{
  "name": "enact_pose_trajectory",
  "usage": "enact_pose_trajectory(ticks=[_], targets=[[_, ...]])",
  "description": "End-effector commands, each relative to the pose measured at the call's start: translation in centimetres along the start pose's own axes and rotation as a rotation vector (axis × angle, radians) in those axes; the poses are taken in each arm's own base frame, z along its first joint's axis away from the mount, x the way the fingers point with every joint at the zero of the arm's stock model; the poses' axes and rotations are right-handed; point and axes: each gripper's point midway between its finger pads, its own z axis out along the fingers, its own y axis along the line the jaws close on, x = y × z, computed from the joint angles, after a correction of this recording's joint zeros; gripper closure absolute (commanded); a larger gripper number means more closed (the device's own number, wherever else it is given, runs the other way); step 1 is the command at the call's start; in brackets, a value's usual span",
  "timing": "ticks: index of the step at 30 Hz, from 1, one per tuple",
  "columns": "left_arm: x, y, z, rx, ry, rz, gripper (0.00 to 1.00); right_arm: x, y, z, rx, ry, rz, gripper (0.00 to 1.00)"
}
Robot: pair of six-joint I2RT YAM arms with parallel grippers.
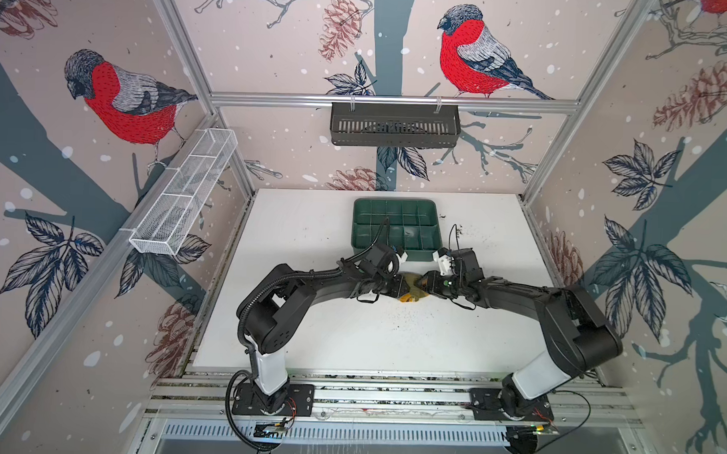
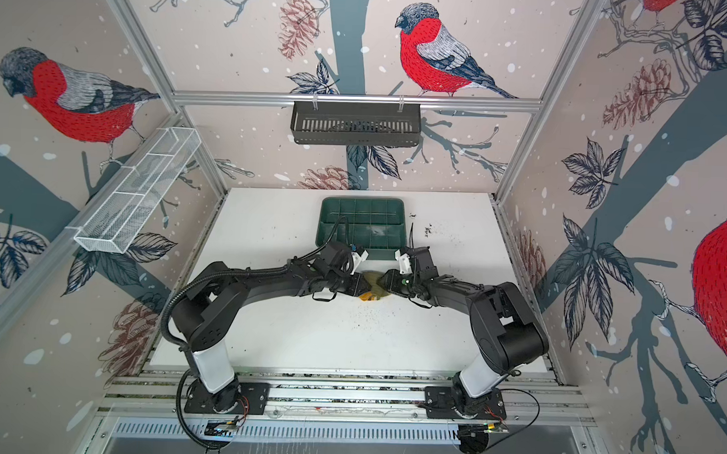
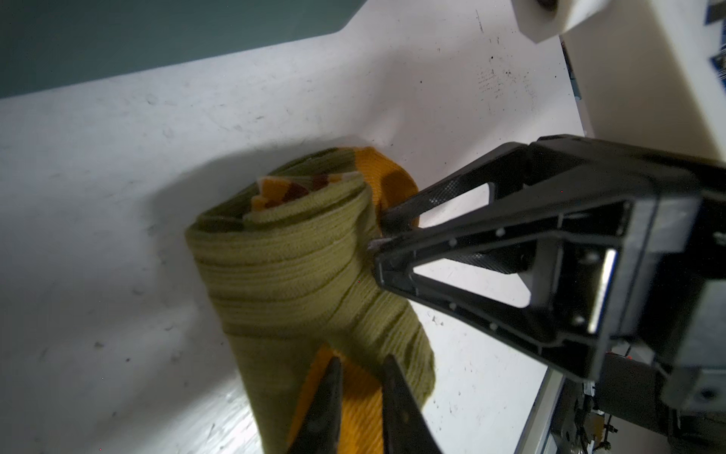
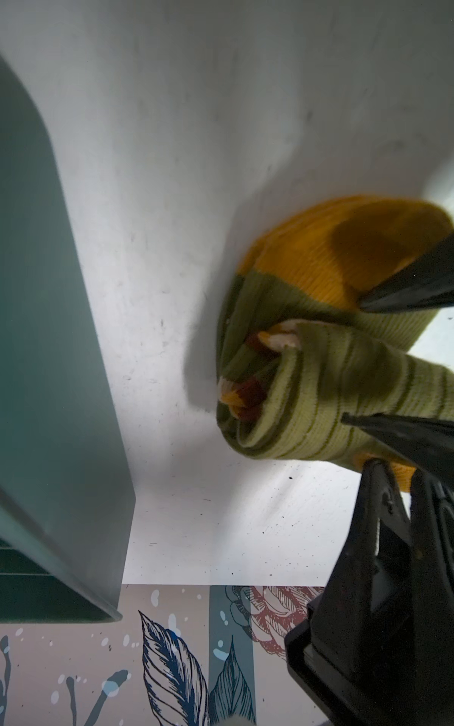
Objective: Roll the socks
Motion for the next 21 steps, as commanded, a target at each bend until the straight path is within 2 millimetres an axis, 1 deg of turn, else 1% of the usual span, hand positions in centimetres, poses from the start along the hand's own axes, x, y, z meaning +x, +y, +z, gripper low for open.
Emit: enact_pose_trajectory(ticks=[1,5,6,8,12,17,21], targets=[[-0.4,-0.4,0.4,0.020,-0.008,0.018,0.79,-0.4,0.2,0.4,0.000,-0.005,-0.017,0.57],[0.1,-0.3,1.0,0.023,0.011,0.015,0.80,-0.8,0.3,0.9,-0.006,-0.003,-0.023,0.60],[0.2,-0.3,1.2,0.022,0.015,0.014,0.80,-0.9,0.4,1.0,-0.006,-0.003,-0.024,0.62],[0.3,-0.2,1.4,0.022,0.021,0.012,0.80,-1.1,0.5,1.0,-0.009,-0.009,-0.027,0.70],[0.4,-0.1,1.6,0.021,0.027,0.013,0.80,-1.5,0.8,0.7,-0.010,-0.035,-0.044,0.79],[0.2,0.0,1.8,0.018,0.030,0.013,0.80,-1.9,1.0,0.6,-0.006,-0.047,-0.060,0.80],[0.0,0.0,2.0,0.013,0.031,0.017,0.80,-1.7,0.4,1.2,0.009,-0.034,-0.052,0.80]])
